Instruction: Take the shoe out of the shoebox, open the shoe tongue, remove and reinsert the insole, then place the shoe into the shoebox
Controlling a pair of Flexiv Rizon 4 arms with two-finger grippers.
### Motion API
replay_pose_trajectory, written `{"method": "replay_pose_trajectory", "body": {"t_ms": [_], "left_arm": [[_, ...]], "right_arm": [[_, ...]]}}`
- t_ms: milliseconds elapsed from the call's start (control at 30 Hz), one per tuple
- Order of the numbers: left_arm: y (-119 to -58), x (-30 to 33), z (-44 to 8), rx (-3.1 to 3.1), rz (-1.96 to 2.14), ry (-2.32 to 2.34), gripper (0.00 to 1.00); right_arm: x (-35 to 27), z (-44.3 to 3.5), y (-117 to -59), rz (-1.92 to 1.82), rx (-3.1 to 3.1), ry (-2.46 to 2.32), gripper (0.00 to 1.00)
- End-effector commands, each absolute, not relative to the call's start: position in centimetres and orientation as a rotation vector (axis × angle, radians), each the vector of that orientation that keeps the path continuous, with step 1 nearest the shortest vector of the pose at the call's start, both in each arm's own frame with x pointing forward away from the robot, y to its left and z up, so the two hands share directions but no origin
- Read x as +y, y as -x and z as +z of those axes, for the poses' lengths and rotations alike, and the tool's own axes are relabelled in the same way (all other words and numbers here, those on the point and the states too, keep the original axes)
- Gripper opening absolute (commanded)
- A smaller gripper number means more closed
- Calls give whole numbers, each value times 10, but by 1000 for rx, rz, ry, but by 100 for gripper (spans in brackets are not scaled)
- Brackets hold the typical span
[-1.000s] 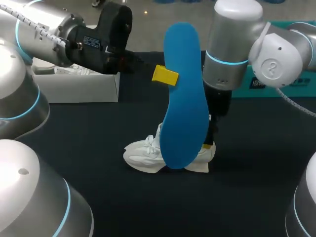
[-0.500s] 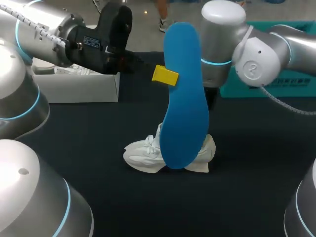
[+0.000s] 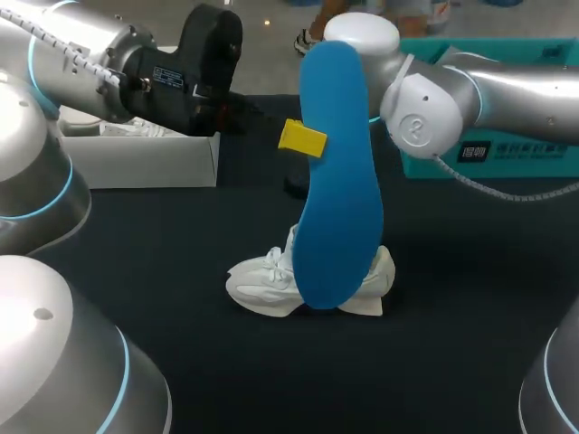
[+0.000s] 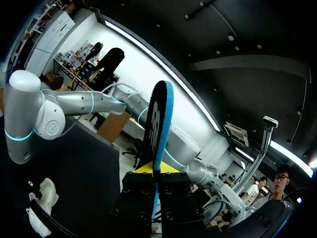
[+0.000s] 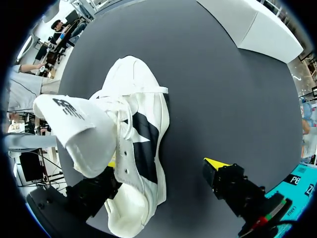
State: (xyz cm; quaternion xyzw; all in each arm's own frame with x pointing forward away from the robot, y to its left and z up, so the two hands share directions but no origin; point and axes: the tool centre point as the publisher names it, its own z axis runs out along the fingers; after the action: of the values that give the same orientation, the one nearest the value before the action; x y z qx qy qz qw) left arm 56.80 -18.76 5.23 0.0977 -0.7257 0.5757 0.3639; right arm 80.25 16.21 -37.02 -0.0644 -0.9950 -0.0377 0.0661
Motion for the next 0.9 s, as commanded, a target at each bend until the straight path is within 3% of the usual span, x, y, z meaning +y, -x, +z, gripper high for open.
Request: {"method": "replay_pose_trajectory", "body": {"t_ms": [33, 67, 100, 267, 300, 900], "left_arm": [[-569, -189, 52, -1867, 1480, -249, 0], [-569, -189, 52, -1867, 1480, -249, 0], [-569, -189, 52, -1867, 1480, -249, 0], [-569, -189, 52, -1867, 1480, -249, 0], [-569, -189, 52, -1867, 1480, -249, 0], [-569, -189, 52, -1867, 1480, -249, 0]], "right_arm": [[170, -385, -800, -123, -2980, 203, 100], [171, -388, -798, -120, -2970, 213, 93], [171, -390, -796, -129, -2966, 220, 74], [171, -389, -789, -146, -2964, 250, 16], [170, -389, -787, -147, -2964, 254, 0], [166, -386, -784, -157, -2958, 265, 0]]}}
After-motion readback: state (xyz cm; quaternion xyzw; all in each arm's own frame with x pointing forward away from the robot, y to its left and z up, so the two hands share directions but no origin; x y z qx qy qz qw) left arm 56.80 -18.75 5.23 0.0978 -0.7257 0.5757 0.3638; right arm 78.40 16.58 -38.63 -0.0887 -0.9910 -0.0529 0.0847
